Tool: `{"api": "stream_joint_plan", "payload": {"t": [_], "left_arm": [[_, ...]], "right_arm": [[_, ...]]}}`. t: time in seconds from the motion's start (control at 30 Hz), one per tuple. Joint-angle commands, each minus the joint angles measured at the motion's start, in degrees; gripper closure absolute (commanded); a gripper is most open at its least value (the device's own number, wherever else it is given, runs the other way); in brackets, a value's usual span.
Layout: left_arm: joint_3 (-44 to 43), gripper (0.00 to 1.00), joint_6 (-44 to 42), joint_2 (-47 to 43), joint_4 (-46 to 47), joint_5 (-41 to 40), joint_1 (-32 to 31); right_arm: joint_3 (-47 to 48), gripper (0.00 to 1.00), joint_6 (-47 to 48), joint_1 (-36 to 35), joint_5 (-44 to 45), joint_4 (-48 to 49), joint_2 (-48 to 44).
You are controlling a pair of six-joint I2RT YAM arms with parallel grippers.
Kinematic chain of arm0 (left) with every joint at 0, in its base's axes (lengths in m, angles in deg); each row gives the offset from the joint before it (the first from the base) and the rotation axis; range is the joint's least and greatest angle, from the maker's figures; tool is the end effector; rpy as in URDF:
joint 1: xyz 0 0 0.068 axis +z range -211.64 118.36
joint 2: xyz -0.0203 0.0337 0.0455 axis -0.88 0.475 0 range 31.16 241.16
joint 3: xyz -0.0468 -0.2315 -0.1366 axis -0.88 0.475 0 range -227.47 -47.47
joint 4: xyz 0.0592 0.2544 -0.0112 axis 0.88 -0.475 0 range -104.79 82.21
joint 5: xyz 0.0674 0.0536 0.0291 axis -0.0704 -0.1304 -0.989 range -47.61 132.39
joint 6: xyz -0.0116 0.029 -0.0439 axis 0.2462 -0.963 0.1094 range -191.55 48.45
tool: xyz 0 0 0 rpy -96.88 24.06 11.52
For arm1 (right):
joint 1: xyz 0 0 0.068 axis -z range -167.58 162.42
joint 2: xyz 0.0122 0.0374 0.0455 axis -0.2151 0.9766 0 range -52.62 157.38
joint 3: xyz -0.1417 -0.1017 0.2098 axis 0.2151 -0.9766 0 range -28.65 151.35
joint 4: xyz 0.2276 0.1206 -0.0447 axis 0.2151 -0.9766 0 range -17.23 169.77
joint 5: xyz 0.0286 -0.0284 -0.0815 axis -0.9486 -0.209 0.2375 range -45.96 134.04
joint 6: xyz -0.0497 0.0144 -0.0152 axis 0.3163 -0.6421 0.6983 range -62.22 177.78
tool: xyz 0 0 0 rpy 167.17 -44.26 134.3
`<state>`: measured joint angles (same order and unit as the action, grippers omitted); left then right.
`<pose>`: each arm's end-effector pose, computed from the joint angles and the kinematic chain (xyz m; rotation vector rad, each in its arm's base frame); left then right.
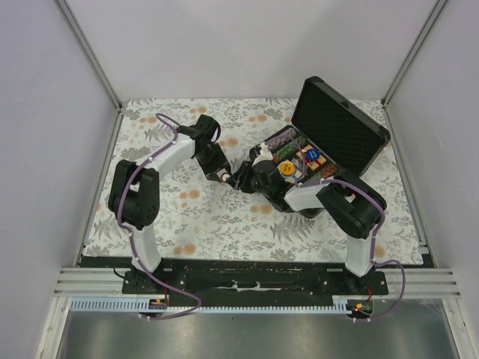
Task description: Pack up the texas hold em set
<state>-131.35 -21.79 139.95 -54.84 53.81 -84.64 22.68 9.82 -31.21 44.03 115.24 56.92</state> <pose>0.3529 -0.1575 0.2112 -0.6397 2.8922 -0.5175 0.2818 0.2687 0.1434 0.0800 2.1186 1.0110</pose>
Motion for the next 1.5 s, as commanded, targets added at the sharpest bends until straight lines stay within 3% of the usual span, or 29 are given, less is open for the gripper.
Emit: {"api": "stream_joint_plan", "payload": {"t": [0.0, 0.13, 0.7, 1.03, 1.2, 1.47], "left_arm": [[1.1, 0.48, 1.8, -1.3, 0.6, 2.0, -0.3], [1.3, 0.48, 1.8, -1.2, 0.6, 2.0, -0.2], [1.3, 0.49, 1.8, -1.0, 0.5, 3.6, -0.2], [1.3, 0.49, 2.0, -0.8, 0.6, 3.6, -0.3], [1.4, 0.48, 2.0, -1.0, 0.5, 3.0, -0.3], [1.3, 0.38, 1.1, -2.1, -0.1, -0.5, 0.8]], "right_arm": [[0.1, 0.48, 1.1, 0.1, 1.9, 2.8, -3.0], [0.3, 0.47, 0.6, 0.1, 1.4, 5.3, -2.5], [1.0, 0.57, 0.4, 0.1, -3.7, 15.8, 1.1], [1.0, 0.77, 0.4, 0.2, -3.9, 16.2, 1.5], [1.4, 1.0, 0.3, 0.2, -3.2, 14.2, 1.2], [1.8, 1.0, 1.8, 0.2, -3.2, 9.7, 0.2]]}}
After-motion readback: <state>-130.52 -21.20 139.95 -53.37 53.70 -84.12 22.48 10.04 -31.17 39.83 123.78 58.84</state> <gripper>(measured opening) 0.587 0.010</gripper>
